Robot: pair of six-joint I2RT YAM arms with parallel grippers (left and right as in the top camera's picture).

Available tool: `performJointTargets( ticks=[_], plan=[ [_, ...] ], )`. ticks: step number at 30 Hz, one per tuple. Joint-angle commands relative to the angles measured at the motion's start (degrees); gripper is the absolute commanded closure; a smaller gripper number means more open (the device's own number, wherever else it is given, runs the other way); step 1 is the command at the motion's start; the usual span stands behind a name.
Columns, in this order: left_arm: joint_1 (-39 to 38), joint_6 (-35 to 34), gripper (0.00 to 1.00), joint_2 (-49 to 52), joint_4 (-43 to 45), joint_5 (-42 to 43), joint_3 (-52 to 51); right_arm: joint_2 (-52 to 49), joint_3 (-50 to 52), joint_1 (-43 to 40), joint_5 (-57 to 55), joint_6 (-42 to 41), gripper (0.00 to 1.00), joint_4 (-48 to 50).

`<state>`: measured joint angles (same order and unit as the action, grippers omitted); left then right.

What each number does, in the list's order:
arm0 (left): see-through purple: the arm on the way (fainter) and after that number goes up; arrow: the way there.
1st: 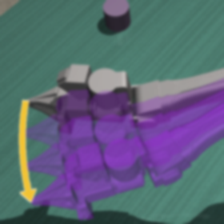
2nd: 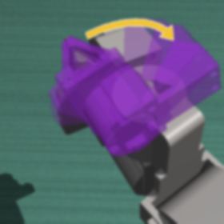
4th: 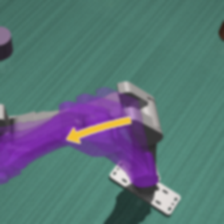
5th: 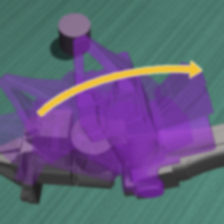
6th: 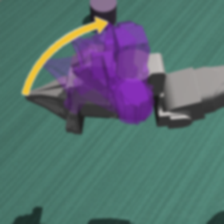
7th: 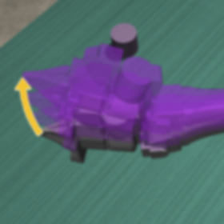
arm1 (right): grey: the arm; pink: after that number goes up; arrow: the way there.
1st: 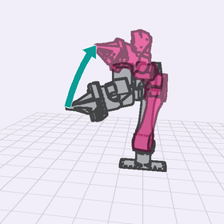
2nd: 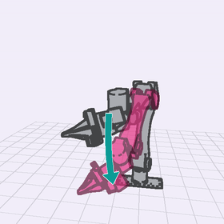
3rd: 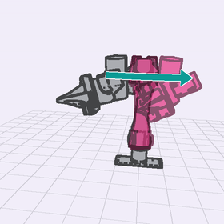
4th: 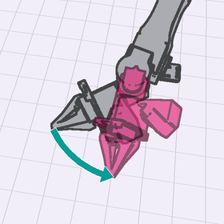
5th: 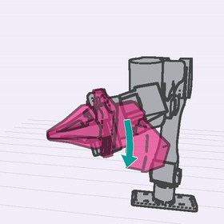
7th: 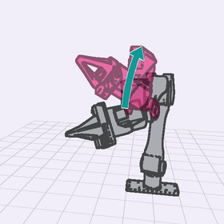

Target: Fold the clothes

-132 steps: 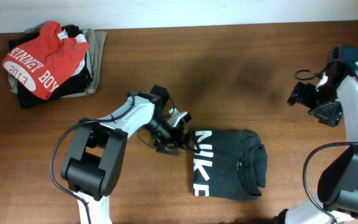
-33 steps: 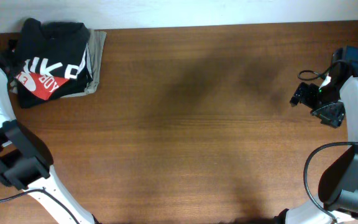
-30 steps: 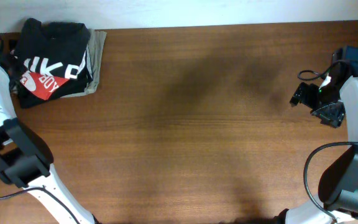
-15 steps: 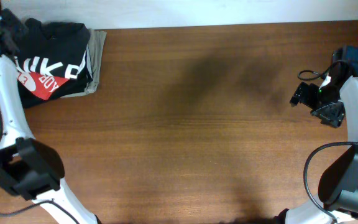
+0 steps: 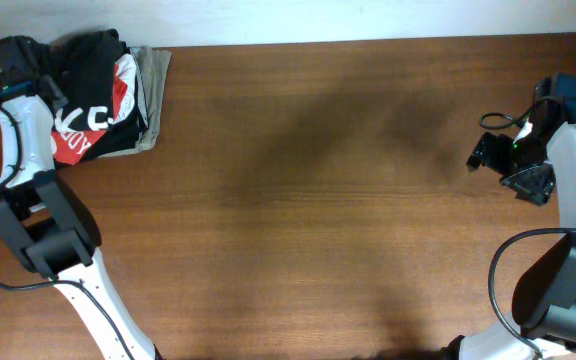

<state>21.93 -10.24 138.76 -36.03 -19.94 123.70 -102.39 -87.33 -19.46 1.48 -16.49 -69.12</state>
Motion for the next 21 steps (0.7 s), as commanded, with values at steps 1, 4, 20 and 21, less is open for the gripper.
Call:
performJointTargets(
  ticks=[1,4,20,21],
  plan=[
    [0.9,0.9,0.91,-6.3,-0.6,-4.0,1.5,0.3,-1.0,-0.1,-0.7,-0.3,0.01,0.0],
    [0.2,0.9,0.88,-12.6,-0.7,6.0,1.5,0.3,-1.0,-0.1,-0.7,-0.3,0.01,0.0],
    [-6.5,0.9,0.83,-10.1,3.0,15.3,-16.2,0.3,-1.0,-0.1,-0.7,-0.3,0.01,0.0],
    [-6.6,0.9,0.83,-9.9,2.6,13.7,-16.2,0.3,-1.0,-0.1,-0.7,-0.3,0.01,0.0]
  ],
)
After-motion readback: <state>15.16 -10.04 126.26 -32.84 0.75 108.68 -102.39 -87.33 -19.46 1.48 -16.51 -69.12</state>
